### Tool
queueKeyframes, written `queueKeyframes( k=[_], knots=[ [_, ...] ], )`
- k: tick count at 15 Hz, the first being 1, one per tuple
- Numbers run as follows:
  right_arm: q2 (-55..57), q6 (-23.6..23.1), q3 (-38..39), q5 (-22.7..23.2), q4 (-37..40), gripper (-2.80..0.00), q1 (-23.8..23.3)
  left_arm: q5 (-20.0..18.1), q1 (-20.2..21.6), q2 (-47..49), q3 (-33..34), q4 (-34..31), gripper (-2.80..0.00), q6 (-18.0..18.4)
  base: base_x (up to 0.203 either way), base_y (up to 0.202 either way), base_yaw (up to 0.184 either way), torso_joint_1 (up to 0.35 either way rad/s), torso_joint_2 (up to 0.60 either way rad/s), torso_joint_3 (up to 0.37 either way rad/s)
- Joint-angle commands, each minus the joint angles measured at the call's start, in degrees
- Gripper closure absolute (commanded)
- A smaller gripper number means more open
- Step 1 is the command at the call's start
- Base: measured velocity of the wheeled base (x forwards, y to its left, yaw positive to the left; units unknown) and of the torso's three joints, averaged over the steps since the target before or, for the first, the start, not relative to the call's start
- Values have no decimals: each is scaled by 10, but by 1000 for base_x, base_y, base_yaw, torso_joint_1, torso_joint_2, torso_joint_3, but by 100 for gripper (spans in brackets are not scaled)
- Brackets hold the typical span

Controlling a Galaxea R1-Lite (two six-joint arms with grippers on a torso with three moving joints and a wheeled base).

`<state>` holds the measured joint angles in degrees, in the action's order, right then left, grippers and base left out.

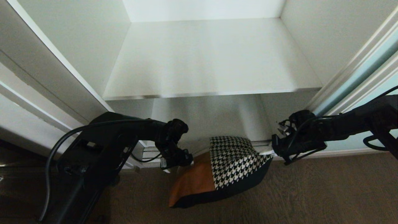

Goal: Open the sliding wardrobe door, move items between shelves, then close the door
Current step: Place the pillow on the lower shelf

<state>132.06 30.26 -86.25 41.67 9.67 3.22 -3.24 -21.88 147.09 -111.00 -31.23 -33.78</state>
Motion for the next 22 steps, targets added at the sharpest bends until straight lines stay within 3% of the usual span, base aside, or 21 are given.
queueKeyframes(
  k=[1, 3, 6, 9, 14, 16, 20, 22],
  knots=[
    [1, 2, 1, 3, 0, 0, 0, 4, 1, -1, 0, 4, -280, -11, 0, 0, 0, 0, 0, 0],
    [7, 2, 1, 3, 0, 0, 0, 3, 6, -6, -1, 1, -280, -18, 0, 0, 0, 0, 0, 0],
    [11, 1, 0, 3, -1, 0, 1, -19, 9, -39, 1, 4, -280, -67, 0, 0, 0, 0, 0, 0],
    [8, 1, -1, 3, -1, 0, 3, -43, 8, -50, 1, 27, -280, -70, 0, 0, 0, 0, 0, 0],
    [17, 2, -8, 3, -5, 0, 3, -42, -3, -114, 82, -25, -280, -77, 0, 0, 0, 0, 0, 0],
    [19, 2, -4, 3, -16, 0, 3, -46, -10, -123, 114, -60, -280, -78, 0, 0, 0, 0, 0, 0],
    [20, 2, -6, 3, -16, 0, 2, -43, -28, -130, 175, -56, -280, -71, 0, 0, 0, 0, 0, 0],
    [18, 2, -6, 3, -16, 0, 2, -30, -35, -117, 185, -23, -280, -38, 0, 0, 0, 0, 0, 0]
  ],
)
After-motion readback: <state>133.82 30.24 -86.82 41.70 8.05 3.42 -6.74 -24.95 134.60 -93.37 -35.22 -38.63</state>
